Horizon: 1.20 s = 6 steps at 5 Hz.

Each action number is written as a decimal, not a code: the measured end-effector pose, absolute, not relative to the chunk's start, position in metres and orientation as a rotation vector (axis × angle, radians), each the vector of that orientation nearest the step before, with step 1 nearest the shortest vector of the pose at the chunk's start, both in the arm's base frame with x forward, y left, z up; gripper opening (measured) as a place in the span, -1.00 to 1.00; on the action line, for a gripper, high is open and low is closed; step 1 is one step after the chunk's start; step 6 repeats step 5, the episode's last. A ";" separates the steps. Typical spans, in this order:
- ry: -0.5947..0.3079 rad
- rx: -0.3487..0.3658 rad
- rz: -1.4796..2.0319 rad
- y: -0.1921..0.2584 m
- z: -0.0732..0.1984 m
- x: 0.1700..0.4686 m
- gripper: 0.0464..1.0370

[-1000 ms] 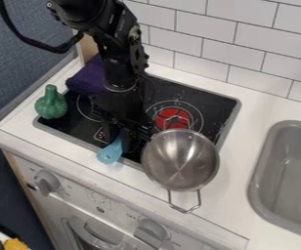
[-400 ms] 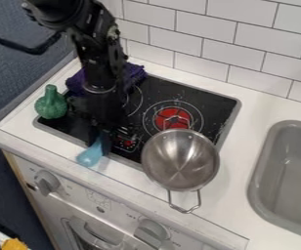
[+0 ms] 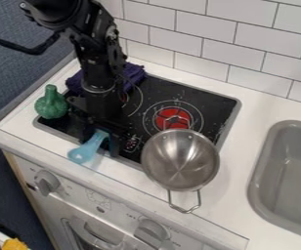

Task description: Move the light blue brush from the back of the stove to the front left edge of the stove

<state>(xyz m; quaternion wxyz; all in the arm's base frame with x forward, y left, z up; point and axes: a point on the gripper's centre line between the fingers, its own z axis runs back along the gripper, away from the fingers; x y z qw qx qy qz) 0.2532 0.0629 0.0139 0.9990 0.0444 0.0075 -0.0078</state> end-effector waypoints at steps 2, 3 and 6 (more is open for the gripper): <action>-0.072 0.055 -0.047 0.055 0.033 0.258 0.93; -0.071 0.041 -0.074 0.052 0.038 0.256 0.93; -0.068 0.027 -0.090 0.050 0.038 0.256 0.93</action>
